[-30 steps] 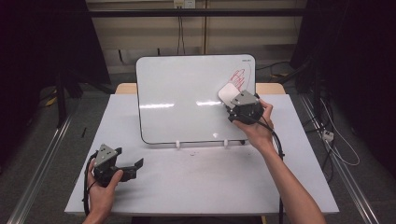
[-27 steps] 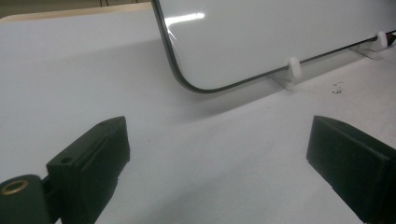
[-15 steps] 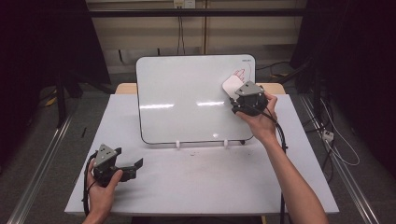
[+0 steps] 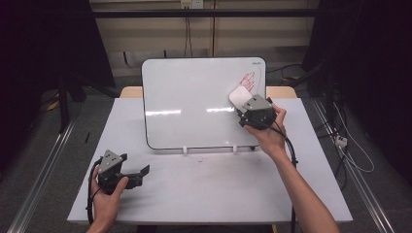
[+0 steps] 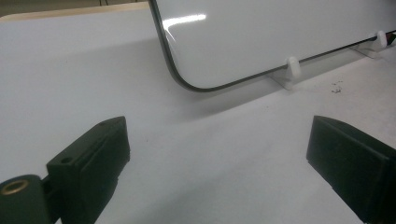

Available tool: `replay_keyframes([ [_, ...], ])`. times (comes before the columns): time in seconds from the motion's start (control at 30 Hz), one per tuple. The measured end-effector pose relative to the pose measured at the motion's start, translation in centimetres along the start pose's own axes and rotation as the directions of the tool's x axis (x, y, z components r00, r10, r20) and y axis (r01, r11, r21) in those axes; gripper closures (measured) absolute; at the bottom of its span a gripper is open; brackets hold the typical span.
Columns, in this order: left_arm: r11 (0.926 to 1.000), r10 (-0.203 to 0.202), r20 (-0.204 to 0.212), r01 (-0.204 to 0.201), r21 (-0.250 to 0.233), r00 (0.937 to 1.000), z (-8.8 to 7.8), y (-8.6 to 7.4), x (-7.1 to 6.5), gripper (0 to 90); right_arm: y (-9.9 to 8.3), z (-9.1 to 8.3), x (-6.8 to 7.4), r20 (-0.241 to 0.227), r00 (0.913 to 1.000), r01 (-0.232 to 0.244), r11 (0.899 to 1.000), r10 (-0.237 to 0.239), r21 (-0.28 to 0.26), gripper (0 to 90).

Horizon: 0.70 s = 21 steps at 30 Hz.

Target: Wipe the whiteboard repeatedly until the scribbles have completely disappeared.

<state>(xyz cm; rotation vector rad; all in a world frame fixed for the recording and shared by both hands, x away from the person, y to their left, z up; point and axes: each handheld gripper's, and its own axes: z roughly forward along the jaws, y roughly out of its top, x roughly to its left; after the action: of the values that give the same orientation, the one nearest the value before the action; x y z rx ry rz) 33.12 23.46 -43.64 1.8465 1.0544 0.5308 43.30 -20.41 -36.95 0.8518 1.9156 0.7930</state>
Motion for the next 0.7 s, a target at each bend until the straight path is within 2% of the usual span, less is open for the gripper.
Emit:
replay_keyframes([
  [0.33, 1.0000, -0.005, -0.004, 0.005, -0.005, 1.0000, -0.1, 0.0, 0.1, 6.0, -0.9, -0.3, 1.7, -0.021, 0.9993, 0.032, 0.999, -0.032, 0.006, 31.4],
  [0.6, 1.0000, -0.004, -0.001, 0.004, 0.001, 1.0000, 0.0, 0.0, -0.1, 6.0, -2.2, -0.7, 4.5, -0.058, 0.9952, 0.080, 0.997, -0.079, 0.008, 31.5],
  [0.63, 1.0000, -0.004, -0.004, 0.004, 0.001, 1.0000, 0.0, 0.0, -0.1, 6.0, -2.2, -0.7, 4.5, -0.058, 0.9952, 0.080, 0.997, -0.079, 0.008, 31.5],
  [0.67, 1.0000, 0.002, -0.005, -0.002, 0.004, 1.0000, 0.0, 0.0, -0.1, 6.0, -2.6, -0.9, 5.1, -0.069, 0.9930, 0.097, 0.995, -0.096, 0.009, 31.5],
  [0.7, 1.0000, -0.002, 0.000, 0.002, 0.004, 1.0000, 0.1, 0.0, -0.2, 6.0, -2.6, -0.9, 5.1, -0.069, 0.9930, 0.097, 0.995, -0.096, 0.009, 31.5],
])
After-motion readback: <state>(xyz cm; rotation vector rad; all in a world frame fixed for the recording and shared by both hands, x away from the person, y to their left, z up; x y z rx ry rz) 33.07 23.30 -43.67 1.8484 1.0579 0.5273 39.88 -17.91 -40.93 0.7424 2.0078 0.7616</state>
